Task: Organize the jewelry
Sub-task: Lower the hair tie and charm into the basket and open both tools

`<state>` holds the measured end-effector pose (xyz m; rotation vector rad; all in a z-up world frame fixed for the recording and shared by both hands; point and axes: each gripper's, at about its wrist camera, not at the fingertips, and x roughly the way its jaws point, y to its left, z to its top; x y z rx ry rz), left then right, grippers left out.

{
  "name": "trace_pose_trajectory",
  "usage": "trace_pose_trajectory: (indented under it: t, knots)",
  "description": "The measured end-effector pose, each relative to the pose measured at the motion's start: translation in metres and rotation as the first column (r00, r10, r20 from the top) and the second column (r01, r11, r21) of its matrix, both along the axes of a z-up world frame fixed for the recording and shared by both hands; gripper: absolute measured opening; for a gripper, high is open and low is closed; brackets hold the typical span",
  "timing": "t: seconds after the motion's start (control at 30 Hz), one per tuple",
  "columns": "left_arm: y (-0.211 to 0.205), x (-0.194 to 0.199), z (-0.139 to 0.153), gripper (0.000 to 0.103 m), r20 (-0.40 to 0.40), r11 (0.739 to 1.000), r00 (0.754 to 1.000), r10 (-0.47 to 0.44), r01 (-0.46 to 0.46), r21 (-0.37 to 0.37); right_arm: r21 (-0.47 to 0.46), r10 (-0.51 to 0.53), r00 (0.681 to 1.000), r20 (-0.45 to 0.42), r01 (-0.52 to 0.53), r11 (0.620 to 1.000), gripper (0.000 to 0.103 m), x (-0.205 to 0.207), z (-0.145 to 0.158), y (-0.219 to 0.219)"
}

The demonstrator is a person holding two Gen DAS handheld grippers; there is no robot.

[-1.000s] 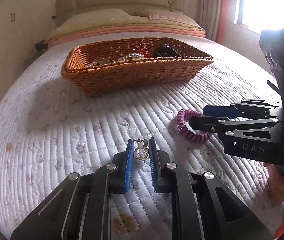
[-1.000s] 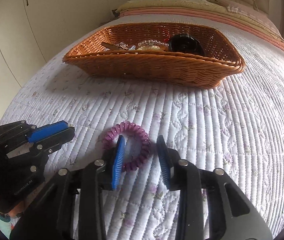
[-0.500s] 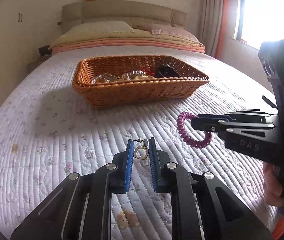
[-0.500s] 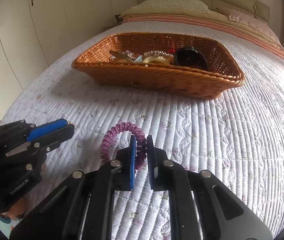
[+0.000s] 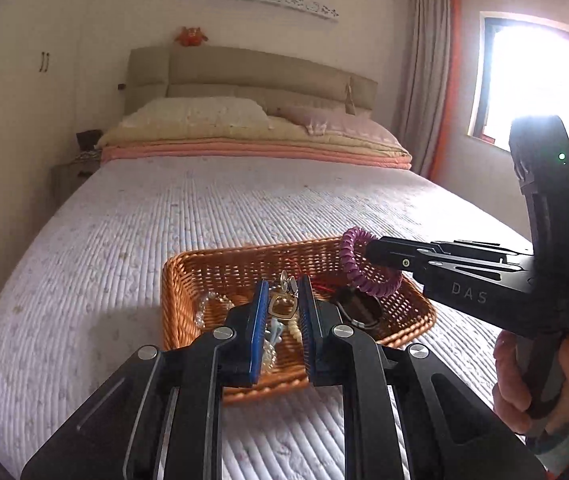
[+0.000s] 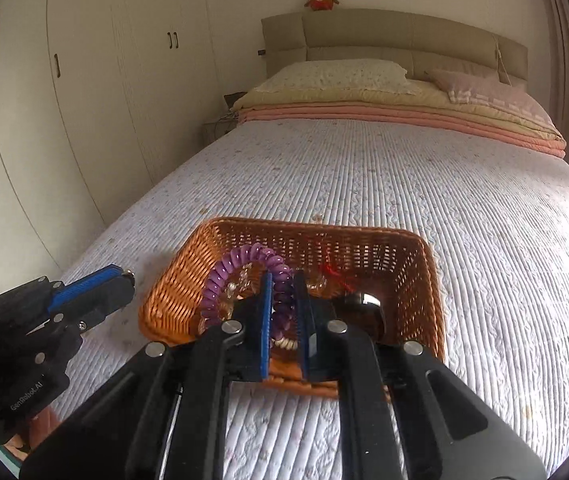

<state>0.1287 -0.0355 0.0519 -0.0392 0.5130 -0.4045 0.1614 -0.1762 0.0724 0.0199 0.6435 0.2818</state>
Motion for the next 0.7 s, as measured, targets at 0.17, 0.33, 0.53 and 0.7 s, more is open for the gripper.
trace_pose_trajectory:
  t: [0.17, 0.33, 0.53, 0.7]
  knots:
    - [-0.001, 0.047, -0.021, 0.014, -0.061, 1.000, 0.998, 0.014, -0.014, 0.005, -0.030, -0.016, 0.998, -0.060, 0.014, 0.999, 0.009, 0.050, -0.016, 0.005]
    - [-0.002, 0.077, -0.048, 0.014, -0.130, 1.000, 0.991, 0.027, -0.025, 0.014, -0.050, -0.022, 0.989, -0.150, 0.015, 0.999, 0.009, 0.083, -0.043, 0.011]
    - [-0.005, 0.096, -0.068, 0.014, -0.197, 0.999, 0.980, 0.033, -0.028, 0.027, -0.037, -0.037, 0.966, -0.256, 0.028, 0.999, 0.009, 0.102, -0.069, 0.009]
    - [0.000, 0.095, -0.069, 0.022, -0.213, 0.999, 0.976, 0.035, -0.036, 0.000, 0.003, -0.014, 0.959, -0.284, 0.015, 1.000, 0.012, 0.101, -0.072, 0.002]
